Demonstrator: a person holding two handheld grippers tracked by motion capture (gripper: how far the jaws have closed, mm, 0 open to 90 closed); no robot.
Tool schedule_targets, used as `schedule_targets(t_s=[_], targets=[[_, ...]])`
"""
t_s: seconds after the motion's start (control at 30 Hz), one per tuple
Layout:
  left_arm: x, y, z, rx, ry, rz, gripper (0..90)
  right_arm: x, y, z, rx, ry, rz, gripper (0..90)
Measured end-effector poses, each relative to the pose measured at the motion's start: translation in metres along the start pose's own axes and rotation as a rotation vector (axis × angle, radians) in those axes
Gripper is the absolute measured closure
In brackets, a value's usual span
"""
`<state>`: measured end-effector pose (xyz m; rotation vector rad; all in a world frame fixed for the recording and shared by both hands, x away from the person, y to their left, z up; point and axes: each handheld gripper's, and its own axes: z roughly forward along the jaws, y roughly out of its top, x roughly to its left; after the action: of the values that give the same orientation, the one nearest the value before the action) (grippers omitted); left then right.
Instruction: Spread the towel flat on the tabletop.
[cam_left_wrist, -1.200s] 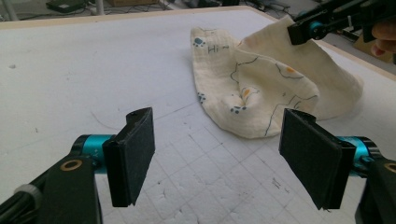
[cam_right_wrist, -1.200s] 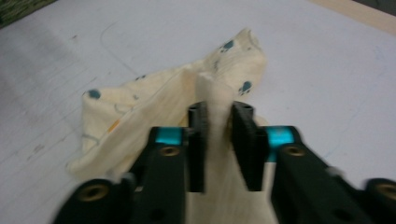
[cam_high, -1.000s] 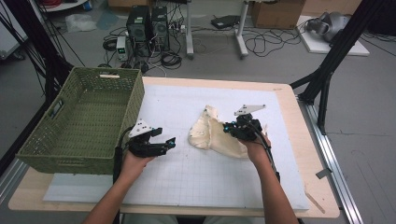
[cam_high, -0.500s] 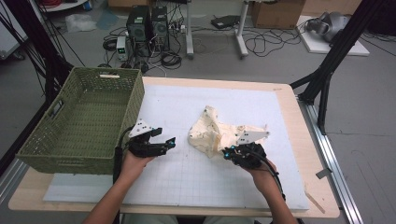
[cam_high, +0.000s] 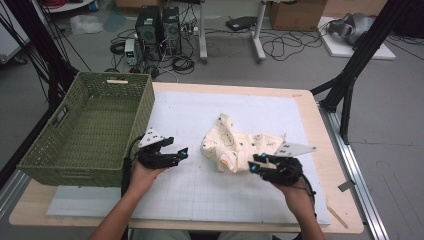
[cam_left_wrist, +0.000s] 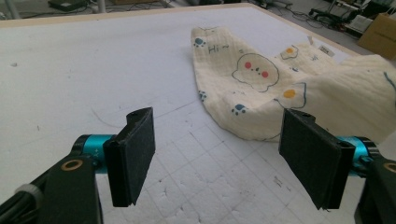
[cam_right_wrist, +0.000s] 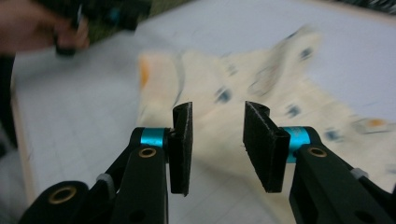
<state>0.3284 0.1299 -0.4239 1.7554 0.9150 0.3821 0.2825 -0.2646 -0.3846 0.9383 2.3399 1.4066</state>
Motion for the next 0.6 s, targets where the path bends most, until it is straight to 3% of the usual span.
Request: schedule_targets(t_s=[0.1,0.17,0.27,0.33,0.47,0.6], targets=[[0.0,0.0,0.0,0.0,-0.001,-0.001,27.4,-0.017,0.005,-0.017,-0.093,-0.082,0.067,60.4],[0.0,0.0,0.001,0.003,-0.001,-0.001,27.5,-0.028,0.006,-0.023,-0.104,-0.154,0.106,59.3],[-0.001,0.0,0.001,0.006,-0.001,0.0,27.5,-0.041,0.005,-0.02,-0.07,-0.231,0.157,55.3],[0.0,0.0,0.001,0.006,-0.002,0.002,27.5,-0.045,0.003,-0.014,-0.038,-0.239,0.171,54.8],[0.0,-0.001,0.001,0.006,-0.001,-0.001,27.5,-0.042,-0.002,-0.001,0.023,-0.25,0.133,53.4],[-0.001,0.0,0.001,0.004,-0.003,0.001,27.5,-0.04,-0.015,0.008,0.101,-0.241,0.133,53.8]])
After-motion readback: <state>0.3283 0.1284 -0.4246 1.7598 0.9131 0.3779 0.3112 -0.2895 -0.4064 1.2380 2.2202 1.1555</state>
